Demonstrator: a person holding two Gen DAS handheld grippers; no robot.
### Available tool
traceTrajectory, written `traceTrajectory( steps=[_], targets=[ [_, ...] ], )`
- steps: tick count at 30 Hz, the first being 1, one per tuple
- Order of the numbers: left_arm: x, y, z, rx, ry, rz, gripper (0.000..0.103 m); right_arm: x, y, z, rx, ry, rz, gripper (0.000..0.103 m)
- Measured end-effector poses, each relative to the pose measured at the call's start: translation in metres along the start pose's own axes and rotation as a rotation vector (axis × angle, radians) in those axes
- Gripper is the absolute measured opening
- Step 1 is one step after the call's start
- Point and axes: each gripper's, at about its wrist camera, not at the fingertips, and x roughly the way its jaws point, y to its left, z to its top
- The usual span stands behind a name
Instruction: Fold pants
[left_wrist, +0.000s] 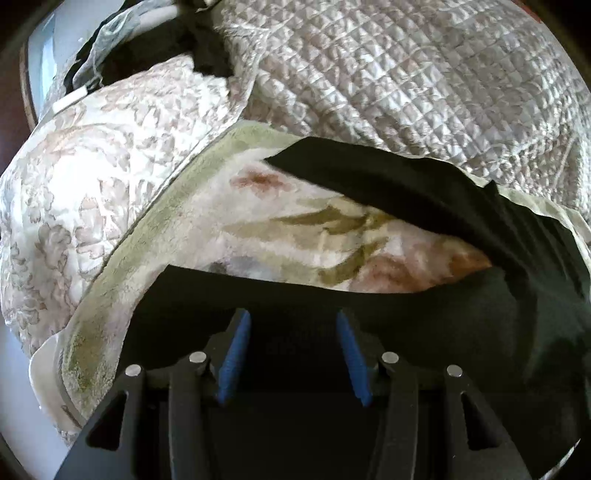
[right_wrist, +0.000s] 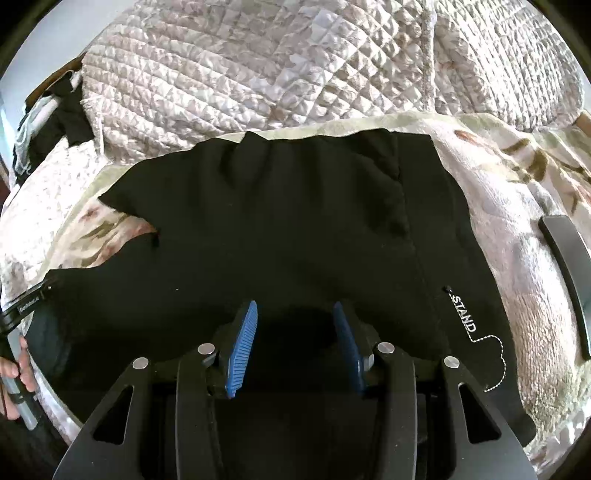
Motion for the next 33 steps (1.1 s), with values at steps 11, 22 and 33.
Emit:
traceTrajectory(
  steps=[11, 22, 33],
  targets=[
    [-0.017, -0.021, 0.011, 0.040, 0.030, -0.186, 0.063, -0.016, 0.010, 0.017, -0.073, 0.011, 0.096, 0.052],
    [0.012, -0.064, 0.091, 0.138, 0.008, -0.341, 0.077, 0.021, -0.006, 0.090, -0.197, 0.040, 0.123, 0.056],
    [0.111, -0.106, 0.158, 0.175, 0.016, -0.320, 0.079, 0.113, -0.026, 0.160, -0.259, 0.073, 0.131, 0.058]
  ],
)
